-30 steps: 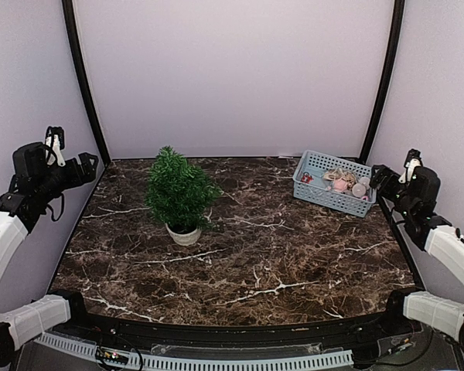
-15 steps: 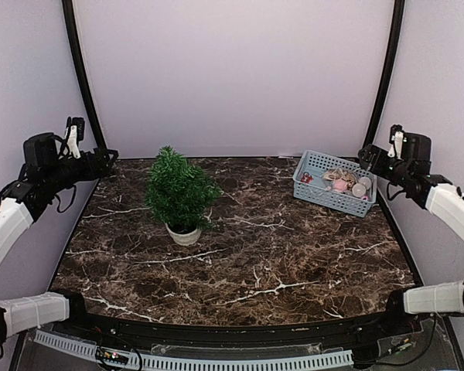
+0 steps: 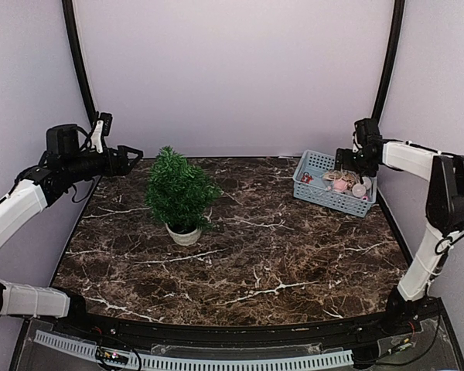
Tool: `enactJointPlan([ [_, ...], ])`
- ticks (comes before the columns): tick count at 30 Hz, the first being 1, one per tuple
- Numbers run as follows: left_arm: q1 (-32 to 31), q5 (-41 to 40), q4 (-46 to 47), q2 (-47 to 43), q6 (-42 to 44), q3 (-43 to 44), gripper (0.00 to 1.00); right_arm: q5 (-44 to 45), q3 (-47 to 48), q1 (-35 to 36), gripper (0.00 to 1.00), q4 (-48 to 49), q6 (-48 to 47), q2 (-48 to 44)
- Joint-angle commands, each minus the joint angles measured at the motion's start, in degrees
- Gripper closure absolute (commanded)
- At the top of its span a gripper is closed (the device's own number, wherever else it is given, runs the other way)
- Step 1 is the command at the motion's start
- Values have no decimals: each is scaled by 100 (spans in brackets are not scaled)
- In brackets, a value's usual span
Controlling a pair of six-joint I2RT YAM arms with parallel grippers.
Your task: Decorate the small christmas tree
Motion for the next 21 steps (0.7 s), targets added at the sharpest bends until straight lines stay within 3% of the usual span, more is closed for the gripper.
enactJointPlan([
  [1,-13,148,150,-166,-47,-105,3,607,567,171,1,-307,-466,758],
  [6,-14,481,306,-109,-131,-223,1,984,1006,326,2,46,-687,1596],
  [10,-15,625,309,-26,-118,-186,1,1173,1152,327,13,348,-579,1883],
  [14,-15,601,327,-17,-99,-212,1,1394,981,327,37,785,-571,1740],
  [20,-15,619,347,-16,-80,-226,1,1605,1049,310,95,1119,-816,1751],
  [21,-15,627,344,-20,-69,-229,1,1610,1081,310,100,1121,-845,1735],
])
